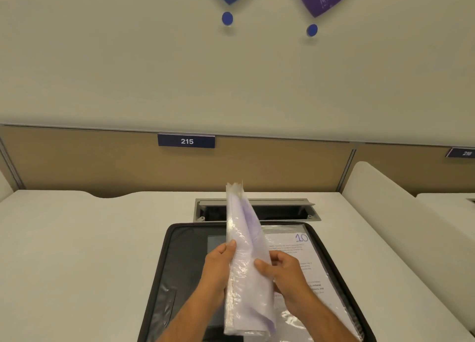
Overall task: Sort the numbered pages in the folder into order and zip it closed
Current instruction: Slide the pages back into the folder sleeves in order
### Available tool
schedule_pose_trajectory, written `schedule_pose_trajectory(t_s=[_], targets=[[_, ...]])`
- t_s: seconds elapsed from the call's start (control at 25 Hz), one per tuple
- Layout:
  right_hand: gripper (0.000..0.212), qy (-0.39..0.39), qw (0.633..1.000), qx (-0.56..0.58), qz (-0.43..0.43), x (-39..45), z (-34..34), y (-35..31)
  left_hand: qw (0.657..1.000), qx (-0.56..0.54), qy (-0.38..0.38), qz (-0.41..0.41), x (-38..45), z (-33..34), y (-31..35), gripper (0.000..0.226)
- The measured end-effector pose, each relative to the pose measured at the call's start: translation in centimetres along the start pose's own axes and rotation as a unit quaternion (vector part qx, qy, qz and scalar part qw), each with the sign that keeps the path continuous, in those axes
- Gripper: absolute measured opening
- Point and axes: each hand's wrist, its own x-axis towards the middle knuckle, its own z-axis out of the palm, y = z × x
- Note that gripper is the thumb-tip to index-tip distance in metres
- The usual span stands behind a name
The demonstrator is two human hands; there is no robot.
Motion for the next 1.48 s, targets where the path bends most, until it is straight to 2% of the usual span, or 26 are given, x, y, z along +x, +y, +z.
schedule_pose_trajectory(t_s=[0.08,0.2,0.28,0.36,0.4,0.44,0.52,0.6,0.72,0.88,0.96,1.04,1.08,1.16,1.2,1.24,1.36,1.48], targets=[[0.029,0.034,0.999,0.029,0.023,0.8,-2.7,0.6,1.0,-0.015,-0.006,-0.011,0.1,0.8,-0.3,0.033],[0.04,0.113,0.992,-0.008,0.048,2.0,-7.0,1.4,0.999,-0.026,-0.021,-0.032,0.5,1.6,-0.5,0.034],[0.059,0.209,0.963,-0.169,0.025,2.5,-9.0,2.1,0.998,-0.033,-0.039,-0.036,0.5,2.0,-0.7,0.032],[0.056,0.279,0.901,-0.326,-0.06,2.2,-9.3,2.2,0.996,-0.047,-0.057,-0.043,0.3,2.5,-0.8,0.03],[0.046,0.276,0.899,-0.319,-0.114,2.0,-8.9,2.1,0.996,-0.052,-0.062,-0.049,0.3,2.8,-1.0,0.03],[0.035,0.235,0.924,-0.265,-0.146,1.6,-8.0,1.9,0.995,-0.054,-0.064,-0.056,0.2,3.0,-1.1,0.03],[0.035,0.092,0.978,-0.144,-0.118,1.0,-6.0,1.3,0.994,-0.053,-0.059,-0.07,0.4,3.5,-1.6,0.032],[0.045,0.001,0.994,-0.091,-0.059,1.0,-4.7,1.2,0.993,-0.051,-0.057,-0.085,0.3,3.8,-1.9,0.034],[0.037,-0.026,0.998,-0.054,-0.018,1.2,-4.4,1.2,0.992,-0.061,-0.064,-0.088,0.1,4.0,-2.3,0.035],[0.015,-0.002,1.0,-0.013,0.028,1.5,-5.9,1.5,0.992,-0.071,-0.066,-0.081,0.2,3.5,-2.6,0.032],[0.012,0.043,0.997,-0.014,0.064,2.0,-7.4,1.8,0.992,-0.066,-0.062,-0.086,0.4,3.4,-2.6,0.032],[0.015,0.131,0.988,-0.05,0.062,2.4,-8.8,2.3,0.992,-0.065,-0.062,-0.089,0.3,3.4,-2.4,0.031],[0.018,0.192,0.975,-0.102,0.032,2.6,-9.3,2.5,0.992,-0.068,-0.063,-0.091,0.3,3.4,-2.4,0.031],[0.014,0.287,0.93,-0.21,-0.094,2.4,-9.5,2.5,0.991,-0.071,-0.063,-0.095,0.2,3.6,-2.4,0.03],[0.01,0.279,0.918,-0.233,-0.161,2.2,-9.1,2.4,0.991,-0.072,-0.06,-0.096,0.2,3.7,-2.5,0.03],[0.012,0.232,0.924,-0.234,-0.193,1.9,-8.4,2.2,0.991,-0.071,-0.059,-0.097,0.2,3.7,-2.6,0.03],[0.035,0.034,0.982,-0.158,-0.101,1.2,-5.7,2.0,0.99,-0.075,-0.065,-0.098,0.0,4.2,-2.7,0.029],[0.033,-0.027,0.996,-0.082,-0.025,1.0,-4.8,1.8,0.988,-0.084,-0.082,-0.102,-0.5,4.4,-2.5,0.028]])
